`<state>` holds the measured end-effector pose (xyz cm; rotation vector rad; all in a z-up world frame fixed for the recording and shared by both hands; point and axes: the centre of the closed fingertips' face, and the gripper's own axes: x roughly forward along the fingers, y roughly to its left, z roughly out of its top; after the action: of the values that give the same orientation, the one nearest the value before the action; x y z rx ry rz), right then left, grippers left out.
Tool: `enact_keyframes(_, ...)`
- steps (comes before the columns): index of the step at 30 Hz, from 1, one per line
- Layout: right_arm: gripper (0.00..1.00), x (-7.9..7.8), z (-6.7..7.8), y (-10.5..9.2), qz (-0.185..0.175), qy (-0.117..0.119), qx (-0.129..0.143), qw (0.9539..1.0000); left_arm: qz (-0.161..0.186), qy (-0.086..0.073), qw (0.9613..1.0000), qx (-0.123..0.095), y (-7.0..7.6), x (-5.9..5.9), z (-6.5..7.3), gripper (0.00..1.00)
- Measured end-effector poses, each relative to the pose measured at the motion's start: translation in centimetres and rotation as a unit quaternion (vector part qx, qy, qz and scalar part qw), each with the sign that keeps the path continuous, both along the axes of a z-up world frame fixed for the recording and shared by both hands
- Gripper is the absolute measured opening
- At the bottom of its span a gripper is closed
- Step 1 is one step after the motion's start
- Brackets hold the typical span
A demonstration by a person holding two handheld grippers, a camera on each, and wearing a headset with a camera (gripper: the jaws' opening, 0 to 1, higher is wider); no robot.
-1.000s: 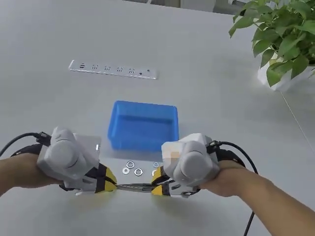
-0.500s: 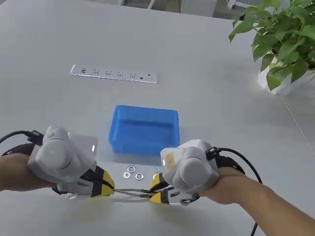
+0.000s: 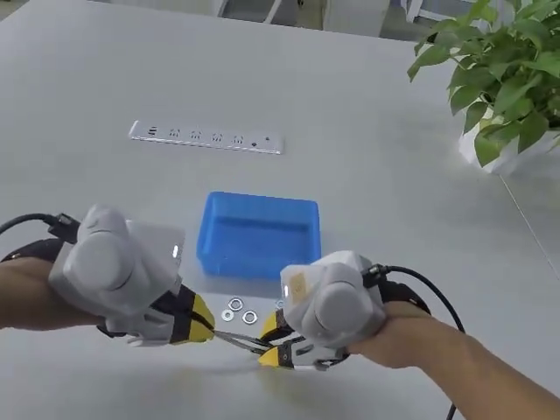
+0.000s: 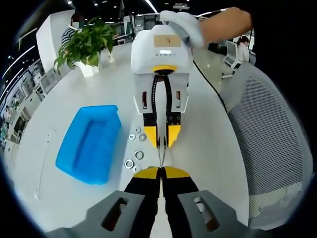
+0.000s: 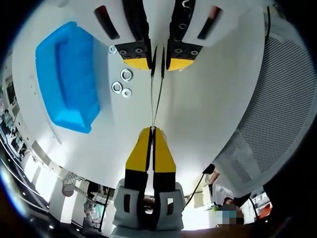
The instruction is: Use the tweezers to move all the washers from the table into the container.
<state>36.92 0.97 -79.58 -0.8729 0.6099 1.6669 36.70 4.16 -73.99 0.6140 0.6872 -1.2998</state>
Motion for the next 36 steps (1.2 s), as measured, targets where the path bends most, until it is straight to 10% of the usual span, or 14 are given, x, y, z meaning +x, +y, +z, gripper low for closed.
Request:
enact_keyframes(16, 0.12, 0.0, 1.5, 0.5, -0.023, 0.002, 0.032, 0.9992, -0.022, -0.025, 0.999, -0.03, -2.8, 0.2, 4.0, 0.05)
enact_keyframes(36, 0.11, -0.5, 1.4, 0.9, -0.038, 0.013, 0.045, 0.9982, -0.033, -0.021, 0.9979, -0.052, -4.8, 0.2, 4.2, 0.05)
